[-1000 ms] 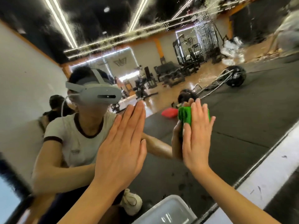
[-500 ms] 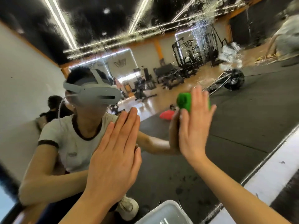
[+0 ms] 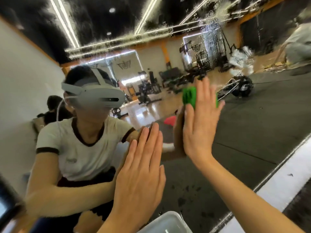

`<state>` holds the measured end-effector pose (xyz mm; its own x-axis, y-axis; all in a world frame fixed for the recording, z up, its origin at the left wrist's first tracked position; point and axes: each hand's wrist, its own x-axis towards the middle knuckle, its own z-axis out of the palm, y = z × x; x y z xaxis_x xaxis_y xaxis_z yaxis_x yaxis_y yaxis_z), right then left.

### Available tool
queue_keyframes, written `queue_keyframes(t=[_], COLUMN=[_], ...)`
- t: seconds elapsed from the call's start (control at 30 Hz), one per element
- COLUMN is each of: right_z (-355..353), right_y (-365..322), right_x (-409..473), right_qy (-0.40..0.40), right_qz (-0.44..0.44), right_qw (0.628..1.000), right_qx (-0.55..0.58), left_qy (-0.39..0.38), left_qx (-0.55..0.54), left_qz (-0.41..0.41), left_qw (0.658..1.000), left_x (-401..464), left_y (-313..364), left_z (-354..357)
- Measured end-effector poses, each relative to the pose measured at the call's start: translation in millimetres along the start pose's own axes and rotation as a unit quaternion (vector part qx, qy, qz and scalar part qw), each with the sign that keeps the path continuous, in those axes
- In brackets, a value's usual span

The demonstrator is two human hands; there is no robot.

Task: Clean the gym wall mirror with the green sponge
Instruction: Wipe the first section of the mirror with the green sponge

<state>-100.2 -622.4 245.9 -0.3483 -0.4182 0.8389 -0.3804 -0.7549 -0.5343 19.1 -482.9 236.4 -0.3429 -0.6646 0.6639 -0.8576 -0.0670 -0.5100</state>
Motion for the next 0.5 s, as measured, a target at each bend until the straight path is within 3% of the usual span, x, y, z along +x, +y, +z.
queue_keyframes(t=[0.1, 0.17, 0.37, 0.5], right_z=[-15.7, -16.1, 13.6, 10.9], right_y=[27.5, 20.5, -52.9, -19.9], right_x=[-59.6, -58.6, 88.0, 65.9], right_qy=[-0.019, -0.024, -0.008, 0.013], right_qz=[0.092, 0.107, -0.125, -0.081], right_qw=[0.996, 0.994, 0.992, 0.997], right_qx=[0.011, 0.012, 0.019, -0.005], left_qy=[-0.002, 0.000, 0.012, 0.018], left_qx=[0.008, 0.016, 0.044, 0.046], left_qz=[-0.006, -0.007, -0.001, -0.007], left_qw=[1.000, 1.000, 0.999, 0.999], left_x=[0.0, 0.1, -0.8, -1.7], left_y=[1.7, 1.4, 0.1, 0.7], left_z=[-0.2, 0.5, 7.4, 6.6])
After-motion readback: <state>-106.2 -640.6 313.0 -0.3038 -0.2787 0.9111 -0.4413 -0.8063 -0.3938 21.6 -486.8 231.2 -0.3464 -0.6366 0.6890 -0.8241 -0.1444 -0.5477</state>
